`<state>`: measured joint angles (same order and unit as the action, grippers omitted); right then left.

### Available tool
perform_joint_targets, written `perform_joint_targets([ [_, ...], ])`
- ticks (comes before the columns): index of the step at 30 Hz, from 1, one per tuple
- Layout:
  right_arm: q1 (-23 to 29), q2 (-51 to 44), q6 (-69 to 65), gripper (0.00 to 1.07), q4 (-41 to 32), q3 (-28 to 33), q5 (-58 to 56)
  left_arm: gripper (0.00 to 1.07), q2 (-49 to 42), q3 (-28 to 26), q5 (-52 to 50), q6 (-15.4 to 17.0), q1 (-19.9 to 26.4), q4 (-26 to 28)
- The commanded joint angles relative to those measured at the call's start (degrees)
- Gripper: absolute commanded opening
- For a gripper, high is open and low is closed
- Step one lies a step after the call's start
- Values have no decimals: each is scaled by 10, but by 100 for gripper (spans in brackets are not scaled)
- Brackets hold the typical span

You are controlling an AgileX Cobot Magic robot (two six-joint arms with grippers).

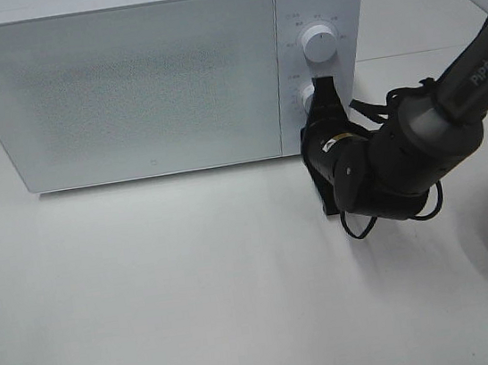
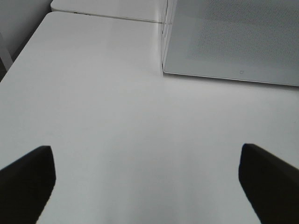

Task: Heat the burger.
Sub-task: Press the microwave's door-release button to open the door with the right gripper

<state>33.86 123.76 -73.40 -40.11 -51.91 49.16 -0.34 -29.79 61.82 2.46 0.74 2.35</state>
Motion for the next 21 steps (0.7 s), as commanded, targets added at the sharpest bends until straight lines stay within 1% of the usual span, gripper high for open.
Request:
perform_joint_targets([
  [1, -2, -10, -1, 0, 25, -10, 45, 100, -10, 2, -4, 1, 2, 5],
  [10, -3, -1, 5, 0, 25, -40, 74, 100, -10, 2, -4, 1, 2, 5],
  [16, -4, -1, 34, 0, 4, -55, 107, 100, -10, 2, -4, 1, 2, 5],
  [17, -9, -1, 45, 0, -5, -60, 118, 100, -10, 2, -4, 1, 2, 5],
  [21, -18, 4, 53, 0, -5, -73, 124, 100, -10, 2, -4, 1, 2, 5],
])
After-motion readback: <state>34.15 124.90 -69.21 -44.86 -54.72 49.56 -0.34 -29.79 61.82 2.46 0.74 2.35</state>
